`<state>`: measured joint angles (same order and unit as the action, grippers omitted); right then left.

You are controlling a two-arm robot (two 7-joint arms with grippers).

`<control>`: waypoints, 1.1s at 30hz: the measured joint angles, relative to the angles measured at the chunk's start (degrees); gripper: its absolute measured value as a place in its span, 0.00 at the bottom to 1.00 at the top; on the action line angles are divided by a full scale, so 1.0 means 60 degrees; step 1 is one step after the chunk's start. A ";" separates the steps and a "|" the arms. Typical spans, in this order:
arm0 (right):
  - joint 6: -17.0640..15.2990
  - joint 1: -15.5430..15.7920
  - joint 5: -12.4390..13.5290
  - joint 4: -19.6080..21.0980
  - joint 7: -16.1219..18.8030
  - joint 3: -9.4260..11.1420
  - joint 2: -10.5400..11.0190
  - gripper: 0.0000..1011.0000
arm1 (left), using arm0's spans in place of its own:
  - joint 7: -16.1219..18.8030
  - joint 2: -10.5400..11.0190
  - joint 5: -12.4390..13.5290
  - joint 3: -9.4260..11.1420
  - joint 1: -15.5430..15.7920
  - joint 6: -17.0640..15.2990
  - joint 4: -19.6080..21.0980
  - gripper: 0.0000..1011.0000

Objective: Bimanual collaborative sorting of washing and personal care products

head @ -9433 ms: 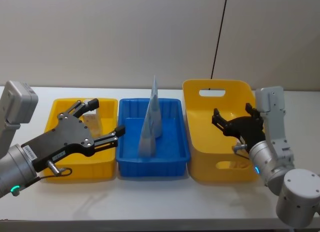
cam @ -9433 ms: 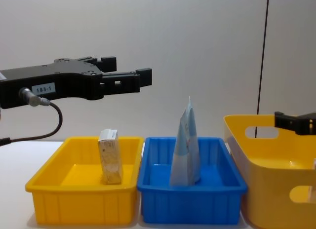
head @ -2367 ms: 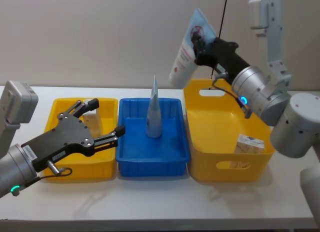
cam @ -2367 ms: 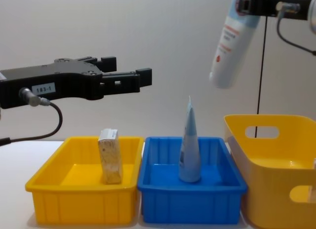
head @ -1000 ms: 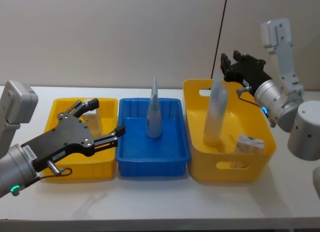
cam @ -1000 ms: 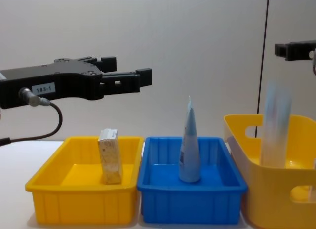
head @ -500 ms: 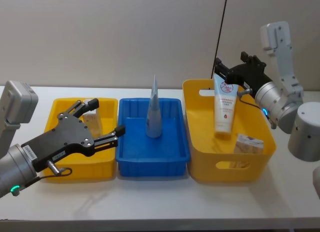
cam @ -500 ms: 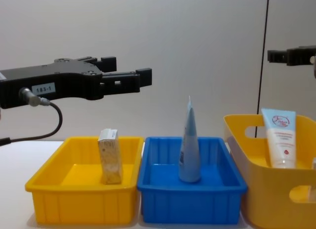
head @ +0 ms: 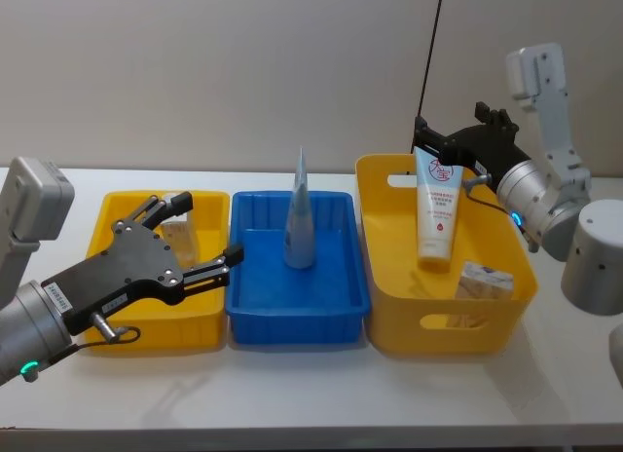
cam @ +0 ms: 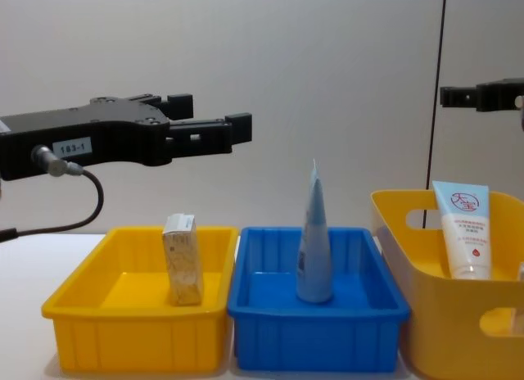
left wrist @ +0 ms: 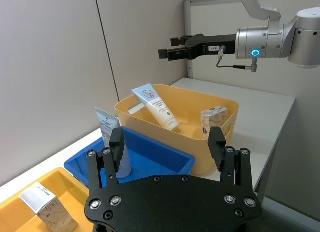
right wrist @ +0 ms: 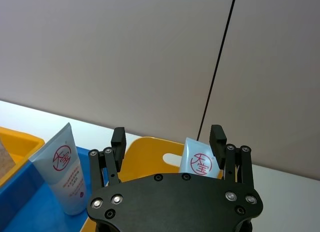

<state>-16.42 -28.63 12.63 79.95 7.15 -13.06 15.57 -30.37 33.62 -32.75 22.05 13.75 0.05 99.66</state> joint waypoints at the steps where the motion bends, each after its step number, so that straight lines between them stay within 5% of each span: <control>1: 0.0000 0.0000 -0.0001 -0.0001 0.0000 0.0000 0.0000 0.99 | 0.0000 0.0000 0.0000 0.0000 -0.0001 0.0000 0.0000 0.99; 16: 0.0022 0.0095 0.0048 0.0096 0.0270 0.0006 0.0066 0.99 | 0.0000 0.0000 0.0000 0.0001 0.0000 0.0001 0.0001 0.99; 33: 0.0314 0.0641 0.0832 0.0693 0.2061 -0.0014 0.0689 0.99 | 0.0000 0.0000 0.0000 0.0000 0.0000 0.0001 0.0001 0.99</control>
<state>-14.54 -24.79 17.62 84.11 19.52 -13.15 19.70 -30.37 33.62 -32.75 22.05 13.75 0.05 99.66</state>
